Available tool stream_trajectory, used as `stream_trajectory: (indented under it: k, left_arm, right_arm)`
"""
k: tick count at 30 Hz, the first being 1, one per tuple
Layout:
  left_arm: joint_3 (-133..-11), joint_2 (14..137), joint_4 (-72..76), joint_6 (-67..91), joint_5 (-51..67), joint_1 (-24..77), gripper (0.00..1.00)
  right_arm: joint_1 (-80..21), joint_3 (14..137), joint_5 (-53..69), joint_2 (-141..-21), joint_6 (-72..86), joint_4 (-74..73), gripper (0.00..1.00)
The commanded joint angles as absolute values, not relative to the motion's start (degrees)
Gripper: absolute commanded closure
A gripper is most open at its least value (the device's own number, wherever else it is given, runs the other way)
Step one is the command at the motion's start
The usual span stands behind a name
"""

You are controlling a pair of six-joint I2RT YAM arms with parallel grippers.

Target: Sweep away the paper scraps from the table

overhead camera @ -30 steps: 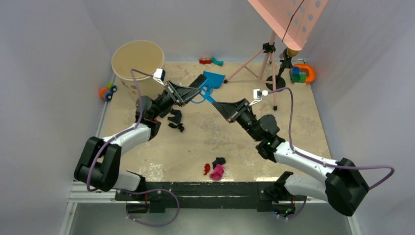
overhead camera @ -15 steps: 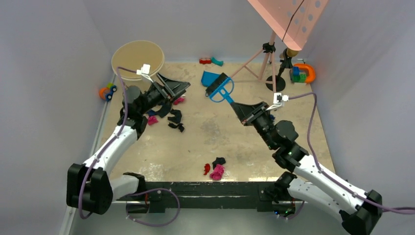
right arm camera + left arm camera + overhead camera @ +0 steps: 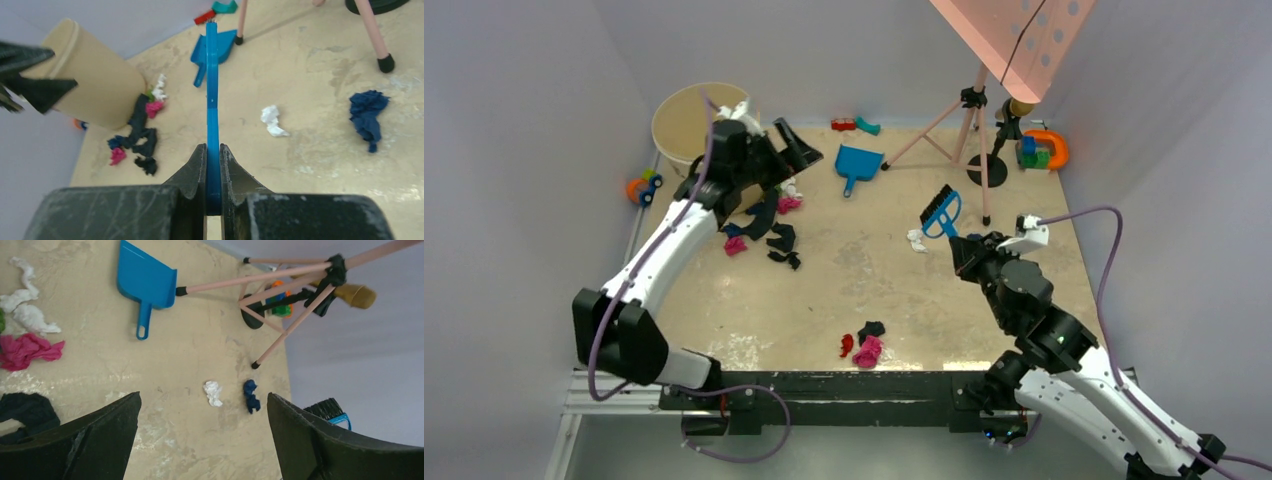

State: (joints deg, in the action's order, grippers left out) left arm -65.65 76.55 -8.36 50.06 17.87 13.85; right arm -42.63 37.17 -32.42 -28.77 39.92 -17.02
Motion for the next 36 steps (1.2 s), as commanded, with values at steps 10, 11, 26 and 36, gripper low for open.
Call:
stream_trajectory:
  k: [10,11,26,36]
  left_arm:
    - [-89.74,97.03,-23.45,28.95,-9.57,29.25,0.00]
    - [-90.27,99.07,-22.38,28.03,-10.06,29.34,0.00]
    - [-107.25,125.30,-20.64,26.07,-6.79,29.33,0.04]
    - [-132.39,142.29,-38.13,25.28,-2.93,29.03,0.17]
  right_arm:
    - [-42.46,43.58,-31.80,-37.16,37.00,-31.36,1.00]
    - [-42.45,43.99,-31.48,-37.69,36.88,-32.03,1.00]
    - [-42.42,46.23,-31.72,-36.02,36.84,-34.45,1.00]
    - [-42.45,47.55,-32.27,-36.72,36.86,-34.26,1.00]
